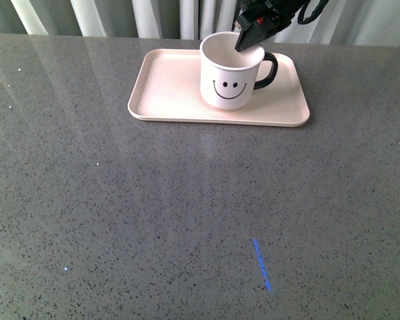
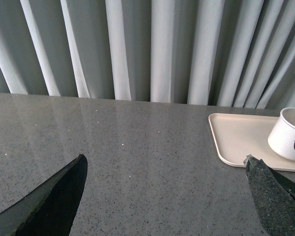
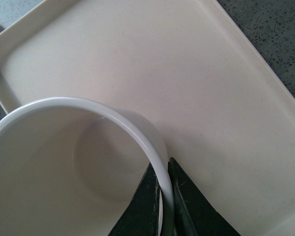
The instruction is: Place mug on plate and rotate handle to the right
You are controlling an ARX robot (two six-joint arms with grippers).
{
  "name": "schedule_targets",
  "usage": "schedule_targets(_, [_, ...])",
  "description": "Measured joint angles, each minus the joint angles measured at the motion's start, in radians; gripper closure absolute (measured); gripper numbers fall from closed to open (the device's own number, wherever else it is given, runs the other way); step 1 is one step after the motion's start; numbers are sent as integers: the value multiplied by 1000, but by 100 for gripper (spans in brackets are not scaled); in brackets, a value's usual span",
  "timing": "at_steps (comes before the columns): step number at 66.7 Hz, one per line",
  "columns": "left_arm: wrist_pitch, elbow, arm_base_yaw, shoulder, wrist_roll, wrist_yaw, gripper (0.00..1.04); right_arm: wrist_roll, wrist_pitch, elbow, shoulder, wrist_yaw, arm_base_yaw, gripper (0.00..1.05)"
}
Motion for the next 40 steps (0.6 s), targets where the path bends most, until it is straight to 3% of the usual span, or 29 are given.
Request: schedule_targets(40, [0,0,0,0,0,0,9,-23,8,-18,6,13,0,103])
